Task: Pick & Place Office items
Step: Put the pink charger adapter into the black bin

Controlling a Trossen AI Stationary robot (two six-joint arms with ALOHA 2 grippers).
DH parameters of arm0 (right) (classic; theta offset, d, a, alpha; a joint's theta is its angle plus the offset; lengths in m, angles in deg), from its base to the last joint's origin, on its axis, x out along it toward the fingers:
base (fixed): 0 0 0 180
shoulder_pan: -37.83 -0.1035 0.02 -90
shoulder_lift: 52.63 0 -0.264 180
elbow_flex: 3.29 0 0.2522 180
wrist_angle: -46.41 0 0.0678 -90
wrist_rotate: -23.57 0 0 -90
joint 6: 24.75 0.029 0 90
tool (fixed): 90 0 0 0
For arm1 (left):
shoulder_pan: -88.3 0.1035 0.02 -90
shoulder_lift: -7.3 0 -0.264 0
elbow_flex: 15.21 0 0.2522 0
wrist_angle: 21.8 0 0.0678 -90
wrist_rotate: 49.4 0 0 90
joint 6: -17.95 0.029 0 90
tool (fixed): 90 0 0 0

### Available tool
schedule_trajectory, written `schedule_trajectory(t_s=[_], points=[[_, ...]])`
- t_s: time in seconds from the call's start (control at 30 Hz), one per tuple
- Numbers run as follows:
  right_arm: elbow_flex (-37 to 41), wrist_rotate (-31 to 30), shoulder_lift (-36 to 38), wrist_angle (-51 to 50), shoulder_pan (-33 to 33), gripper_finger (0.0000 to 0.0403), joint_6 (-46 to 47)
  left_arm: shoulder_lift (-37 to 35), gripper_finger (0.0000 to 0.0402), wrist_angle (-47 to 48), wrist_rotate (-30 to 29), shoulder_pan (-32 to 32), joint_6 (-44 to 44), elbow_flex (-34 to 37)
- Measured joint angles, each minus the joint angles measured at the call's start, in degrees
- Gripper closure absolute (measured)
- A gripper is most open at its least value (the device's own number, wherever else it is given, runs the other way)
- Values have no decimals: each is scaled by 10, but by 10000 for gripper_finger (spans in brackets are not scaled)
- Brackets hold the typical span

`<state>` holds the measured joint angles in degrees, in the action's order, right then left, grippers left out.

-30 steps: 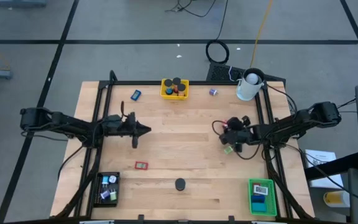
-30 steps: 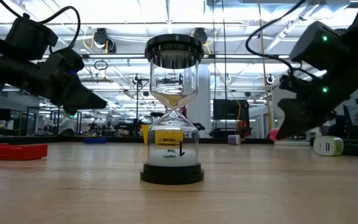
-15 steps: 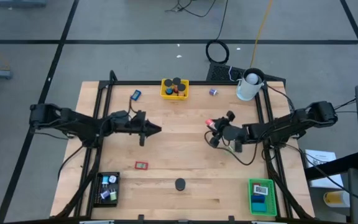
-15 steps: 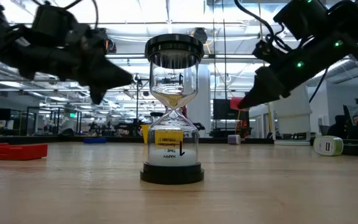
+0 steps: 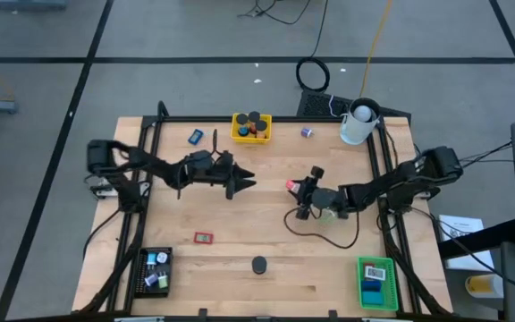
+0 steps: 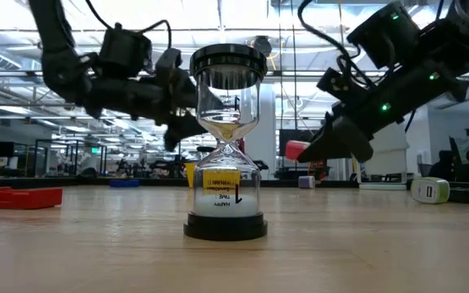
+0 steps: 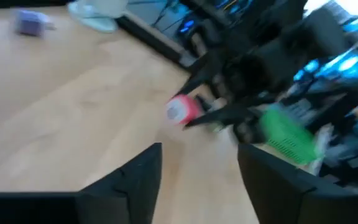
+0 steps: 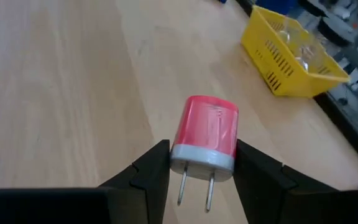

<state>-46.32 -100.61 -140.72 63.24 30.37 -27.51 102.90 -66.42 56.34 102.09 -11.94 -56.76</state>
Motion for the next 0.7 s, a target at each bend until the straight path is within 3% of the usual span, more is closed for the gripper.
schedule_trajectory(t_s=[0.13,0.23,0.7], points=[[-26,-1,-30,17,-3,258,-49,61,162,-86,57,10,-61,-20],[-47,-1,-48,13,-5,257,-67,89,156,-91,73,4,-78,-40],[-72,-2,-85,87,-28,256,-134,122,155,-33,38,-6,-78,-76]])
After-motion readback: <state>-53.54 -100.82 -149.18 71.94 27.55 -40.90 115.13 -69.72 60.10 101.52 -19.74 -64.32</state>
